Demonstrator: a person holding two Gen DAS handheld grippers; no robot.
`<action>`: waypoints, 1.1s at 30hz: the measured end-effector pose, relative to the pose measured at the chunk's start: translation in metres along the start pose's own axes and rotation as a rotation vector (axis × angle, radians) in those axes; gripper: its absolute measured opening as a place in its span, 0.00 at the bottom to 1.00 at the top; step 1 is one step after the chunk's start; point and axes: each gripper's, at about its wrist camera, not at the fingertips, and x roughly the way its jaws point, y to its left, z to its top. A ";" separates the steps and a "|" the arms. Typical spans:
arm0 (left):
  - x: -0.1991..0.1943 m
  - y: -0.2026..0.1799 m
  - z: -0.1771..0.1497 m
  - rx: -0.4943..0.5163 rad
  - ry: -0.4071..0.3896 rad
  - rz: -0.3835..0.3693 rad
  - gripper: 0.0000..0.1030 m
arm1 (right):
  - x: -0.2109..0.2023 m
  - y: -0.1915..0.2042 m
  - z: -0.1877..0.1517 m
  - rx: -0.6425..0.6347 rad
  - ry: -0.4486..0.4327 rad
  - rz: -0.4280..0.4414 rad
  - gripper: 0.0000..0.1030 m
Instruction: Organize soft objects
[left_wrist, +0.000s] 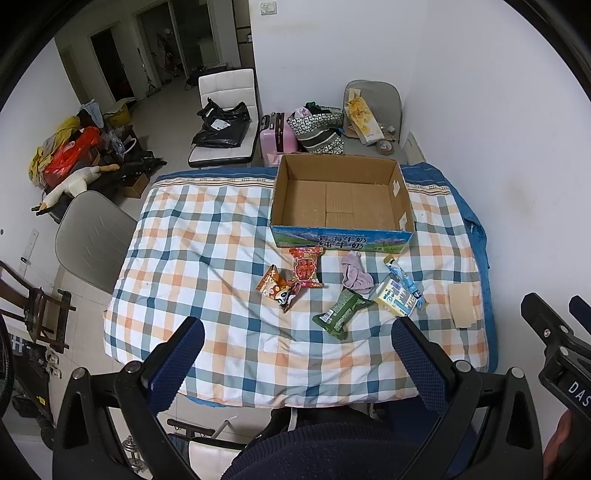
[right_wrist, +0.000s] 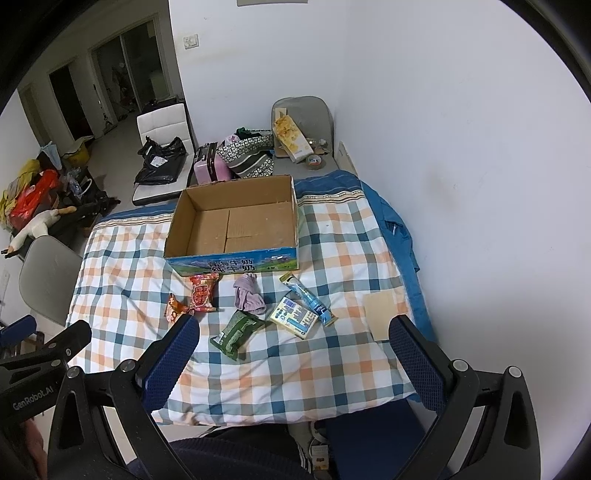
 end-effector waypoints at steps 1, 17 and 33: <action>0.000 0.000 0.000 0.001 0.000 0.000 1.00 | 0.000 -0.001 0.000 0.001 0.001 0.001 1.00; -0.001 0.000 0.000 0.000 -0.004 -0.003 1.00 | 0.000 -0.001 0.001 0.004 -0.001 0.001 1.00; 0.002 -0.003 0.001 -0.003 0.001 -0.007 1.00 | 0.004 -0.002 0.002 0.007 0.006 0.006 1.00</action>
